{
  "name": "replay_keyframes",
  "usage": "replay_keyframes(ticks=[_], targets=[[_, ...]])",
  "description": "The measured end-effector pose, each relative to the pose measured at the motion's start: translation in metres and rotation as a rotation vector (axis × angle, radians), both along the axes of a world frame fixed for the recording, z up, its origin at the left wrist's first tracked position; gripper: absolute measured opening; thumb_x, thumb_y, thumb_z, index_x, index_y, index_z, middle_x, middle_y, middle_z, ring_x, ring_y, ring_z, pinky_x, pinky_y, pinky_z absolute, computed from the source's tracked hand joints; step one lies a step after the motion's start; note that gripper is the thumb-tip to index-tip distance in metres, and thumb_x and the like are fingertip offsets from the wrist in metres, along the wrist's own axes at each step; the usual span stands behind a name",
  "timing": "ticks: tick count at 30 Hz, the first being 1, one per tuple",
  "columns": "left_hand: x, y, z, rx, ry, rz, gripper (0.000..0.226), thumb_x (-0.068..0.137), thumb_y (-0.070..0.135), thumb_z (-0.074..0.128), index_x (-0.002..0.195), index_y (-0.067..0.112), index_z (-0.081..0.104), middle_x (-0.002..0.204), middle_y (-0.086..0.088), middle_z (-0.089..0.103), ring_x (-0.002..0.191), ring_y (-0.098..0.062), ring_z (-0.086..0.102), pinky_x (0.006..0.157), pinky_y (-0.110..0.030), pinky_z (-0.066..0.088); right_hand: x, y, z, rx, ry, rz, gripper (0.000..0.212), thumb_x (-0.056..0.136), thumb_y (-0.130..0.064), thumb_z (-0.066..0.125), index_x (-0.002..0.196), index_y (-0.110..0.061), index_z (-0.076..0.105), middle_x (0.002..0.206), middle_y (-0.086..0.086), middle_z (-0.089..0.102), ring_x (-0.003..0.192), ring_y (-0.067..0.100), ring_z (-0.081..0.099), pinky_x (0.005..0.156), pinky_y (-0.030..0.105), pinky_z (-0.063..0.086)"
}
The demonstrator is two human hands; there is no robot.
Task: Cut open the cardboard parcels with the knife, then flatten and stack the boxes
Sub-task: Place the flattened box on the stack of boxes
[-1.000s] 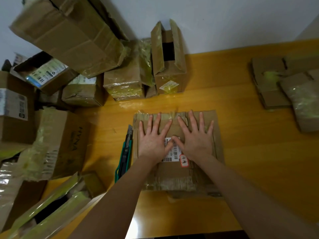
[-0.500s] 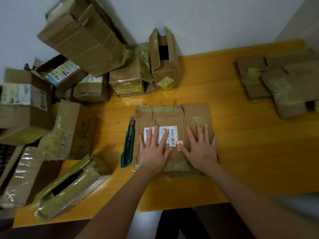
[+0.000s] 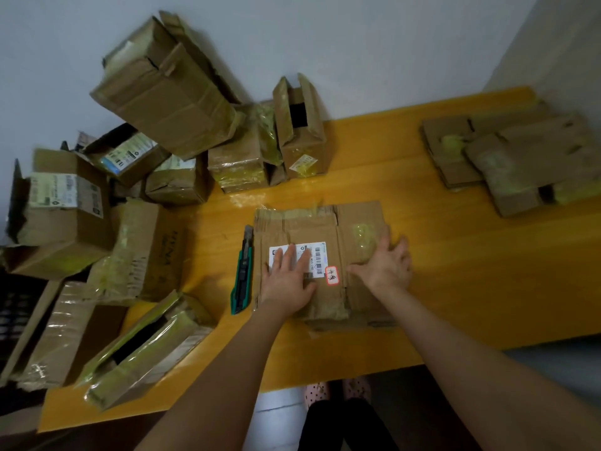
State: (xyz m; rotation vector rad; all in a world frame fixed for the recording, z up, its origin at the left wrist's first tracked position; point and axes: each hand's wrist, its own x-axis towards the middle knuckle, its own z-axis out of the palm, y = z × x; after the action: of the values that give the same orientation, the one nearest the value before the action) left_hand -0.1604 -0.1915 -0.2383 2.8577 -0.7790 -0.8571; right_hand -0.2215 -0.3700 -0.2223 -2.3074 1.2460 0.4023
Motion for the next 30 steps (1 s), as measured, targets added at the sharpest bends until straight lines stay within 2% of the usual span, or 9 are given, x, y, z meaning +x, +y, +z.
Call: replay_keyframes(ticks=[2, 4, 6, 8, 13, 18, 22, 25, 30], targets=[[0.002, 0.002, 0.005, -0.017, 0.04, 0.001, 0.079, 0.096, 0.053, 0.044, 0.154, 0.031, -0.004, 0.162, -0.003, -0.011, 0.149, -0.027, -0.007, 0.12, -0.05, 0.007, 0.001, -0.005, 0.006, 0.111, -0.041, -0.157, 0.111, 0.069, -0.041, 0.084, 0.151, -0.022, 0.012, 0.148, 0.019, 0.032, 0.133, 0.038, 0.035, 0.105, 0.048, 0.039], [0.006, 0.004, 0.011, -0.047, 0.081, 0.03, 0.08, 0.095, 0.051, 0.047, 0.155, 0.029, -0.001, 0.162, -0.005, -0.007, 0.149, -0.03, 0.003, 0.119, -0.049, 0.018, 0.004, -0.01, 0.012, 0.263, -0.15, -0.262, 0.075, 0.076, -0.026, 0.081, 0.138, -0.014, 0.039, 0.131, 0.014, 0.055, 0.12, 0.034, 0.051, 0.097, 0.039, 0.046], [0.012, 0.004, 0.017, -0.129, 0.041, 0.146, 0.078, 0.095, 0.044, 0.052, 0.154, 0.024, 0.006, 0.161, -0.009, 0.003, 0.144, -0.033, 0.022, 0.111, -0.045, 0.034, 0.006, -0.014, 0.024, 0.379, -0.293, -0.347, 0.047, 0.083, -0.014, 0.073, 0.127, -0.014, 0.054, 0.121, 0.009, 0.064, 0.108, 0.03, 0.06, 0.092, 0.035, 0.049], [0.017, 0.001, 0.024, -0.235, -0.094, 0.313, 0.076, 0.093, 0.034, 0.055, 0.153, 0.016, 0.013, 0.158, -0.013, 0.011, 0.139, -0.034, 0.03, 0.108, -0.044, 0.038, 0.007, -0.024, 0.039, 0.427, -0.412, -0.397, 0.039, 0.087, -0.01, 0.067, 0.124, -0.017, 0.058, 0.117, 0.006, 0.066, 0.101, 0.027, 0.062, 0.093, 0.04, 0.051], [0.036, -0.029, 0.049, -0.449, 0.0, 0.665, 0.074, 0.092, 0.026, 0.059, 0.15, 0.01, 0.016, 0.149, -0.019, 0.028, 0.131, -0.039, 0.04, 0.106, -0.05, 0.039, 0.004, -0.063, 0.087, 0.453, -0.629, -0.385, 0.049, 0.092, -0.002, 0.058, 0.139, -0.012, 0.047, 0.115, 0.005, 0.059, 0.097, 0.019, 0.054, 0.082, 0.027, 0.042], [0.041, -0.086, 0.076, -0.556, 0.181, 0.74, 0.063, 0.094, 0.026, 0.058, 0.143, 0.002, 0.026, 0.14, -0.02, 0.046, 0.123, -0.039, 0.049, 0.097, -0.045, 0.043, 0.004, -0.12, 0.12, 0.445, -0.776, -0.374, 0.05, 0.092, 0.001, 0.056, 0.139, -0.01, 0.047, 0.119, 0.0, 0.058, 0.102, 0.02, 0.057, 0.082, 0.024, 0.043], [0.052, -0.141, 0.089, -0.599, 0.17, 0.787, 0.034, 0.091, 0.022, 0.063, 0.117, 0.003, 0.052, 0.118, -0.017, 0.062, 0.105, -0.033, 0.058, 0.089, -0.041, 0.049, 0.005, -0.186, 0.129, 0.429, -0.817, -0.335, 0.043, 0.092, -0.004, 0.057, 0.133, -0.014, 0.054, 0.119, 0.005, 0.064, 0.095, 0.016, 0.058, 0.08, 0.028, 0.045], [0.059, -0.191, 0.103, -0.638, 0.089, 0.775, 0.01, 0.092, 0.016, 0.061, 0.098, 0.01, 0.056, 0.104, -0.015, 0.066, 0.089, -0.03, 0.06, 0.075, -0.035, 0.049, 0.011, -0.242, 0.13, 0.34, -0.829, -0.3, 0.04, 0.092, -0.007, 0.058, 0.131, -0.017, 0.057, 0.114, 0.002, 0.066, 0.091, 0.015, 0.059, 0.067, 0.022, 0.044], [0.052, -0.281, 0.118, -0.682, 0.051, 0.806, 0.02, 0.095, 0.018, 0.057, 0.113, 0.009, 0.06, 0.098, -0.012, 0.063, 0.087, -0.03, 0.059, 0.08, -0.044, 0.055, 0.019, -0.331, 0.136, 0.226, -0.767, -0.267, 0.045, 0.094, -0.008, 0.056, 0.137, -0.02, 0.049, 0.126, 0.003, 0.057, 0.113, 0.022, 0.055, 0.09, 0.033, 0.045]])
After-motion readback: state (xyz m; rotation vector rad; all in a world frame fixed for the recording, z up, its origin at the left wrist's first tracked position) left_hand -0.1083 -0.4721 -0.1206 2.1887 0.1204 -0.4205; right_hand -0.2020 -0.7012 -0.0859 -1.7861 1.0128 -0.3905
